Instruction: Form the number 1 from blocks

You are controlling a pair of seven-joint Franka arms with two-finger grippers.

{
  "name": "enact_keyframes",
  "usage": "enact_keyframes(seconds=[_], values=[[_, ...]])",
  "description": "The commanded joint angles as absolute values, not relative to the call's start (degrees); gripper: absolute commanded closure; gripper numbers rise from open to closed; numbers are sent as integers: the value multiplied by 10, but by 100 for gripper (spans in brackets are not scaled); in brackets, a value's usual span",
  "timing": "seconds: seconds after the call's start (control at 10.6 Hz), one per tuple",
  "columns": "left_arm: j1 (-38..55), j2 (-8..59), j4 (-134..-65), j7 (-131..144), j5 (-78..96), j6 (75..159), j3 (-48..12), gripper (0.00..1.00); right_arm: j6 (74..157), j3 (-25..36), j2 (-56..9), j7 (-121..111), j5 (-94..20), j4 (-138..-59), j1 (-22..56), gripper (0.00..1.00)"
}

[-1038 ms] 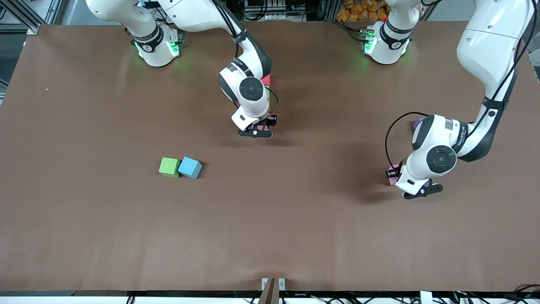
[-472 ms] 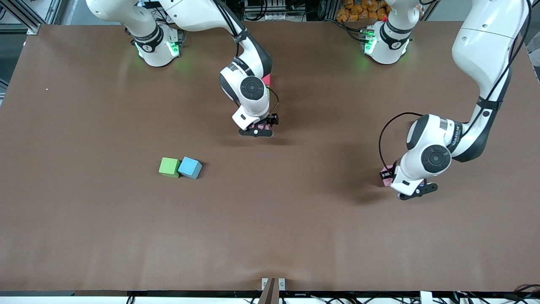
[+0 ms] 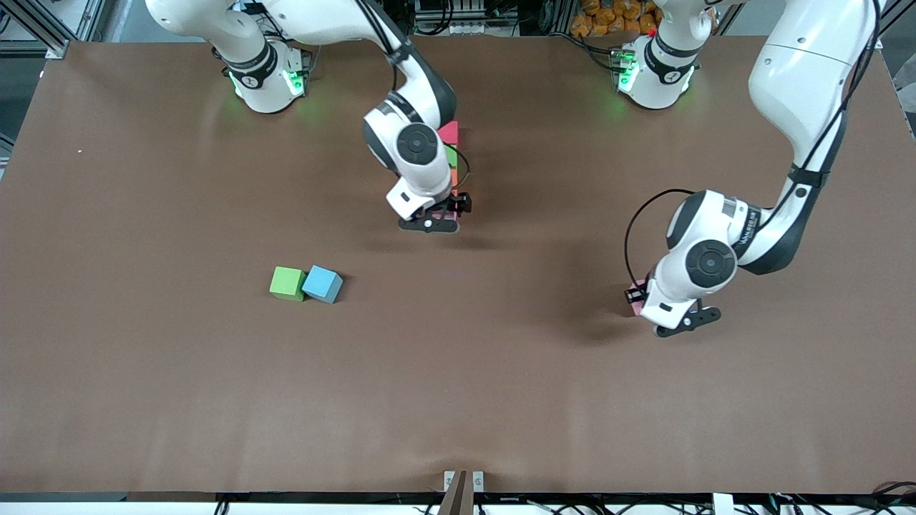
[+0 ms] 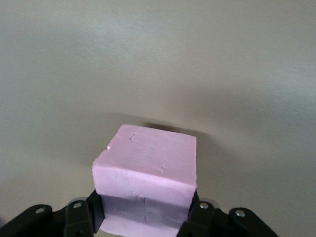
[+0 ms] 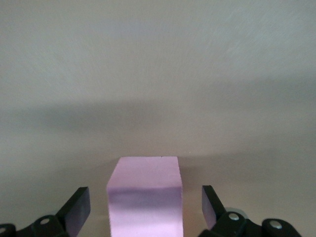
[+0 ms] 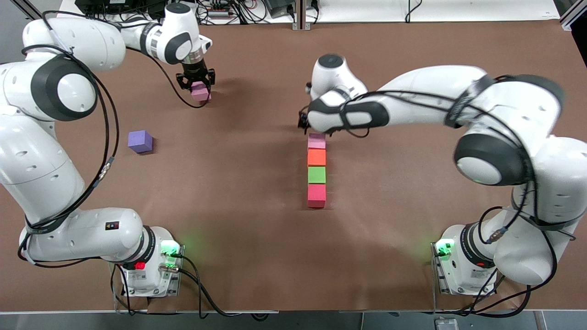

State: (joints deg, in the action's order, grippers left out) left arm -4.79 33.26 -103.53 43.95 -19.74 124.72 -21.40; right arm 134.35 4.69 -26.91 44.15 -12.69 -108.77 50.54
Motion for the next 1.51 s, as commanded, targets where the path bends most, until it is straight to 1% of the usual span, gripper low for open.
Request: enact_keyframes(seconds=[0.0, 0.19, 0.28, 0.47, 0.57, 0.66, 0.85, 1.23, 1.42], values=[[0, 343, -1013, 481, -185, 1247, -211, 100, 1304, 27, -170, 425, -137, -1127, 441, 0], [52, 360, -979, 530, -185, 1247, -211, 100, 1268, 6, -122, 391, -131, -1127, 369, 0], [82, 374, -962, 542, -185, 1247, -211, 100, 1244, -9, -99, 360, -127, -1125, 320, 0], [129, 381, -956, 535, -188, 1247, -211, 100, 1202, -85, -61, 298, -48, -1115, 184, 0], [151, 381, -948, 534, -186, 1247, -211, 100, 1171, -125, -54, 288, 3, -1094, 125, 0], [172, 389, -931, 534, -180, 1247, -212, 100, 1133, -141, -49, 274, 47, -1068, 92, 0], [224, 406, -897, 539, -127, 1247, -210, 100, 1071, -129, -50, 219, 62, -1002, 66, 0], [276, 454, -826, 596, -103, 1245, -205, 100, 981, -126, -50, 121, 57, -893, 6, 0], [300, 467, -817, 618, -82, 1244, -204, 100, 949, -125, -49, 88, 55, -863, -12, 0]])
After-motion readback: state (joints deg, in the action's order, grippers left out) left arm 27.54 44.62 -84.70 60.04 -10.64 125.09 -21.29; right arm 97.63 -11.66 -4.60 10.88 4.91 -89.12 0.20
